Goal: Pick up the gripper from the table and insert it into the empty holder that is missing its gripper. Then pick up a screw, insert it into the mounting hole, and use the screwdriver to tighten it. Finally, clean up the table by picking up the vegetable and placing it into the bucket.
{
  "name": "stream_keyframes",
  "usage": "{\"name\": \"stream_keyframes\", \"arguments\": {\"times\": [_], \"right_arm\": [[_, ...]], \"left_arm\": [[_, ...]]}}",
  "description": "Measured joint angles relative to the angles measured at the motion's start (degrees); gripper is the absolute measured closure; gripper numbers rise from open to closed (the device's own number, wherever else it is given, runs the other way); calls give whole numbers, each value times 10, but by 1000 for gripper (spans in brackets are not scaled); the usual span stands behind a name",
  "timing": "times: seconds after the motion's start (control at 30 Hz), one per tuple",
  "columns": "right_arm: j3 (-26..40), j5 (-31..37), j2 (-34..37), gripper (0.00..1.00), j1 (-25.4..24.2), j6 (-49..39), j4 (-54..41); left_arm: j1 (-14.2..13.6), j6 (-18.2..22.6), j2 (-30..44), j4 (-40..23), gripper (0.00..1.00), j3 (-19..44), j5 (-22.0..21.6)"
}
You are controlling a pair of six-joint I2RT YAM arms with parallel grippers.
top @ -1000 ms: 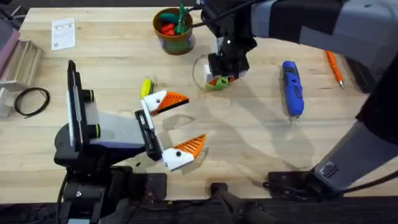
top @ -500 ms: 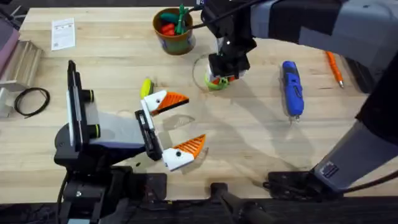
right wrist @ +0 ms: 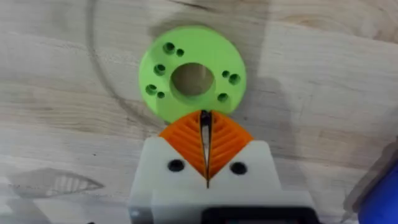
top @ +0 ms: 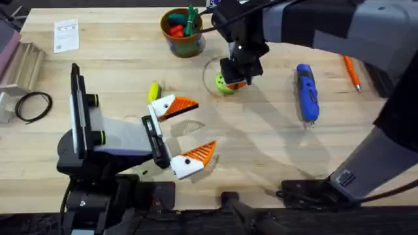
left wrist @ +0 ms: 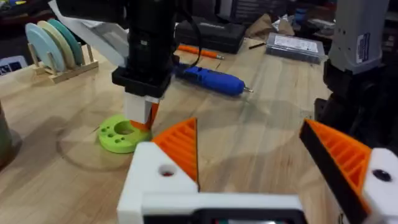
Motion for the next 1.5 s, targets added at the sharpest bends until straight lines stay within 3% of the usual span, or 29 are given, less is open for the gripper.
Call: {"name": "stream_keyframes", "arguments": {"times": [0.83, 1.17, 1.33, 1.5], "right_arm": [[-1, 14, -3, 995, 0, -5, 7], [0, 15, -88, 995, 0, -13, -31], [54, 14, -109, 995, 2, -46, -105], [161, 15, -112, 995, 11, -89, -210]], "left_arm": [[0, 0, 0, 0, 14, 0, 0], [0, 0, 0, 0, 15, 0, 0], [0, 0, 0, 0, 15, 0, 0], [0, 0, 0, 0, 16, 0, 0]]}}
